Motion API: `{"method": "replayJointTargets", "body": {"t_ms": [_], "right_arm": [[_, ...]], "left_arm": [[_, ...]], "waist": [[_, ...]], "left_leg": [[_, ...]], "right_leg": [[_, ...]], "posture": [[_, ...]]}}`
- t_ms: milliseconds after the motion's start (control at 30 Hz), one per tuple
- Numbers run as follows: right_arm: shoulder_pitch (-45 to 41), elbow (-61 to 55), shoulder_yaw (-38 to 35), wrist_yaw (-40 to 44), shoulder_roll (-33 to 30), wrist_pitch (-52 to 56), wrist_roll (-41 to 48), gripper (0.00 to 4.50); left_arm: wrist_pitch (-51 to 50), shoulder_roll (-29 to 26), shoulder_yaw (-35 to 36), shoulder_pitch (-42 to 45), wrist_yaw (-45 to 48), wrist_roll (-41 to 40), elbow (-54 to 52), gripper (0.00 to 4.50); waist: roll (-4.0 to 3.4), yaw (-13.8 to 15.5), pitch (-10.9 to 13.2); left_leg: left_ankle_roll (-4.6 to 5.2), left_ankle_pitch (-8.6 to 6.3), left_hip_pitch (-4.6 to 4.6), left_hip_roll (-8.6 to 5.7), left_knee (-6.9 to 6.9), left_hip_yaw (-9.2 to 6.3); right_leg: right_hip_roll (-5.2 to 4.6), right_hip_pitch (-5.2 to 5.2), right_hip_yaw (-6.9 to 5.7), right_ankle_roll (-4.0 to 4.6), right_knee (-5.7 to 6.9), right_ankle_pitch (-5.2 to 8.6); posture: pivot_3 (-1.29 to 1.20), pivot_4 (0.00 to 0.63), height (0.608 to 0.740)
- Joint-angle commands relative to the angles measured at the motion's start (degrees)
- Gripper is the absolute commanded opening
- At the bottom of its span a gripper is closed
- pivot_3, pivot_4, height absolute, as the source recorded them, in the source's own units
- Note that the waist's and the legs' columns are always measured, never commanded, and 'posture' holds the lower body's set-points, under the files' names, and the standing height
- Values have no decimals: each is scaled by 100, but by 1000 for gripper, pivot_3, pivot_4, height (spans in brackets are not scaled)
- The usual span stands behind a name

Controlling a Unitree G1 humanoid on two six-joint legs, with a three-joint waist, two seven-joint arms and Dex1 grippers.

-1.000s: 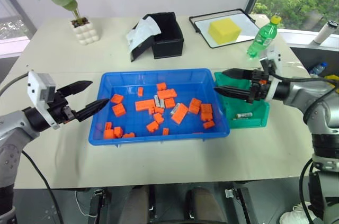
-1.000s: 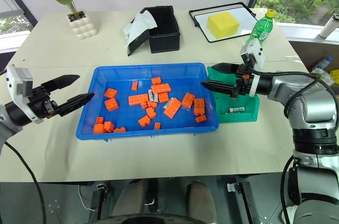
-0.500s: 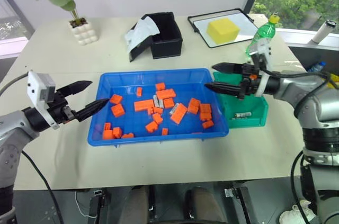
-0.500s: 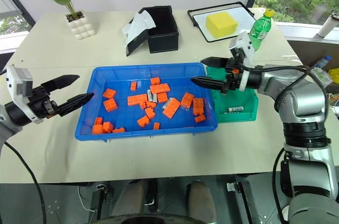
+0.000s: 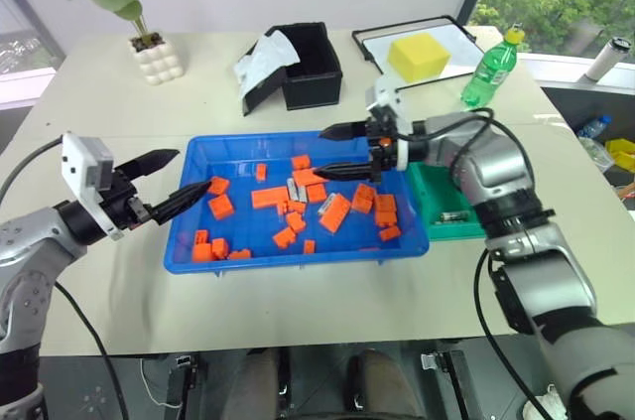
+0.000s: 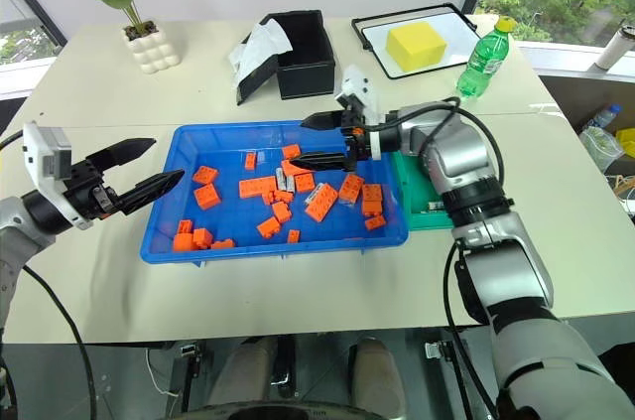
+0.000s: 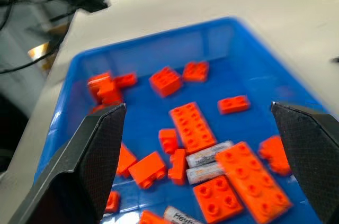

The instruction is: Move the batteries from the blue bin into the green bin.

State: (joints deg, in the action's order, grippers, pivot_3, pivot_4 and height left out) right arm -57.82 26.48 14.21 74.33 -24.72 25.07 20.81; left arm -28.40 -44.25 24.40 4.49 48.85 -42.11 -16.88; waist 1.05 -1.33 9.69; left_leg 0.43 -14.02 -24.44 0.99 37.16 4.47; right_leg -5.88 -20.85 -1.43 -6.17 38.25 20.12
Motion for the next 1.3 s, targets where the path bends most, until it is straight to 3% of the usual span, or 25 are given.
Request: {"method": "replayJointTargets", "body": {"t_ms": [33,167,300,433,767,967,1300], "right_arm": [[-433,509,108,378,336,-360,-208,4489],[-577,976,302,697,731,-645,-483,4489],[-674,1547,724,989,927,-1603,-1135,4489],[-1034,2445,682,950,1259,-2130,-1433,4489],[-1640,3938,445,348,1600,-3183,-2075,4489],[-1589,4395,708,-868,1746,-4015,-2934,4489],[-1581,4660,718,-943,1899,-4182,-3373,4489]], "left_arm": [[37,70,179,-83,-167,-54,-305,4500],[30,206,254,-246,-384,-94,-538,4500],[16,299,259,-313,-561,-116,-670,4500],[37,390,171,-295,-709,-107,-743,4500],[96,586,143,-418,-933,-59,-919,4500],[127,690,89,-359,-1049,-71,-933,4500],[121,767,133,-457,-1147,-94,-1061,4500]], "waist": [[0,-20,0],[0,-70,0],[0,-89,0],[0,-125,0],[0,-122,0],[-1,-139,1],[-1,-134,0]], "left_leg": [[0,0,0,1,0,0],[-1,0,0,0,-1,-2],[-2,0,-1,-1,1,-5],[-4,1,-1,-1,-1,-5],[-8,2,-1,-1,-2,-5],[-10,3,0,-1,-4,-5],[-12,4,1,-2,-4,-5]], "right_leg": [[0,0,-1,0,1,0],[-2,1,-6,0,4,0],[-3,3,-10,0,4,0],[-2,-2,-10,0,8,0],[-4,-2,-11,0,9,0],[-4,-6,-11,0,11,0],[-3,-2,-11,0,10,0]], "posture": [[0,150,732],[0,150,732],[0,150,732],[0,150,732],[0,150,732],[0,150,732],[0,150,732]]}}
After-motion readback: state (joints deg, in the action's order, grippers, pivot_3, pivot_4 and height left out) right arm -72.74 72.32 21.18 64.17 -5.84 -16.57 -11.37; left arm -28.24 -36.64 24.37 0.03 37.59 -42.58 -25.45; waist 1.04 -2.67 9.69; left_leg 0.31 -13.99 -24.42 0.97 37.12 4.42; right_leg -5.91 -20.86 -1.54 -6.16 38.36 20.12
